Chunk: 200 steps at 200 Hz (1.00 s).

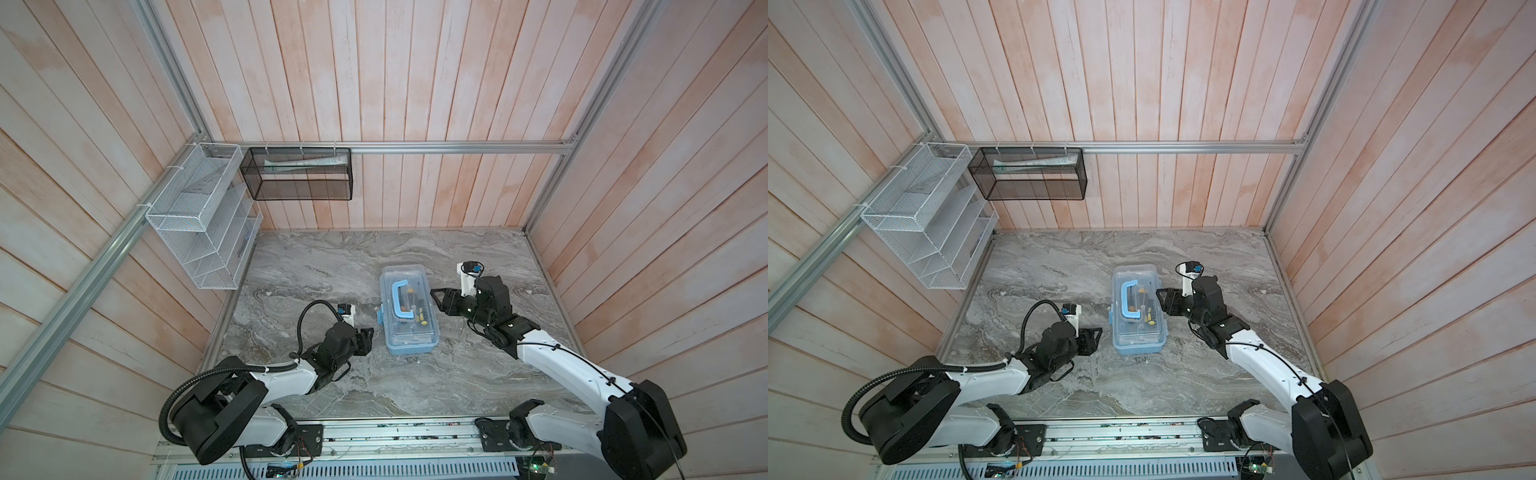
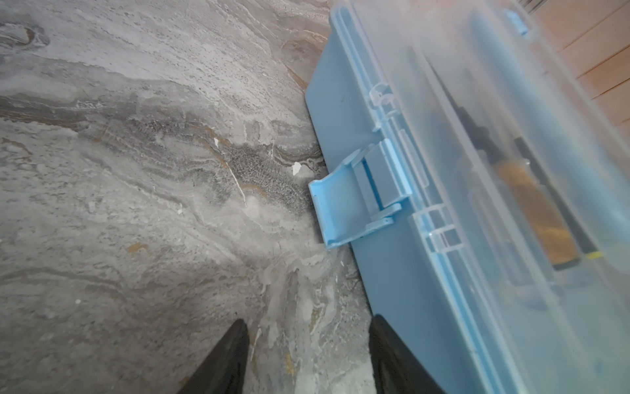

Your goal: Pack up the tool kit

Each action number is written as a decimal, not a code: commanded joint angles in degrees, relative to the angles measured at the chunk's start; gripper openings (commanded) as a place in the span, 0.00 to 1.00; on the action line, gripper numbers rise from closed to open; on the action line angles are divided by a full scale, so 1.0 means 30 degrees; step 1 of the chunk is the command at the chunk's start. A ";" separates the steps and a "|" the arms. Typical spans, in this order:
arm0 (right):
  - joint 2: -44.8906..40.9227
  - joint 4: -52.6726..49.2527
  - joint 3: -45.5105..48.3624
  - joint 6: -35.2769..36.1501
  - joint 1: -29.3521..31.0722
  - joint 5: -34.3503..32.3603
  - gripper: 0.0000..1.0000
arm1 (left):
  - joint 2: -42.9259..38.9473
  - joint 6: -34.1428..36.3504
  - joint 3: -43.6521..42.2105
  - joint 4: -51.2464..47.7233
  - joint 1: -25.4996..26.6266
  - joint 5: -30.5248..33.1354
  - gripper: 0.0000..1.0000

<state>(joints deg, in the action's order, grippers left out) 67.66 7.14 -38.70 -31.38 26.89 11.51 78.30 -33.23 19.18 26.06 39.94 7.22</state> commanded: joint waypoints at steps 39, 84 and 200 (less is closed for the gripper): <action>0.0664 0.0478 -0.0404 -0.0138 -0.0439 0.0487 0.54 | 0.2303 0.2261 0.0316 0.2410 0.0845 0.1772 0.59; 0.0840 0.0562 -0.0406 -0.0126 -0.0716 0.0614 0.53 | 0.4275 0.3475 0.1136 0.4030 0.1590 0.2634 0.59; 0.0971 0.0711 -0.0116 -0.0206 -0.1286 0.0793 0.51 | 0.8282 0.3783 0.3118 0.5492 0.1781 0.4158 0.58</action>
<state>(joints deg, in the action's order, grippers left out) 69.93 7.97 -38.72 -31.55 23.40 13.04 100.60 -22.04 27.07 40.99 44.97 17.34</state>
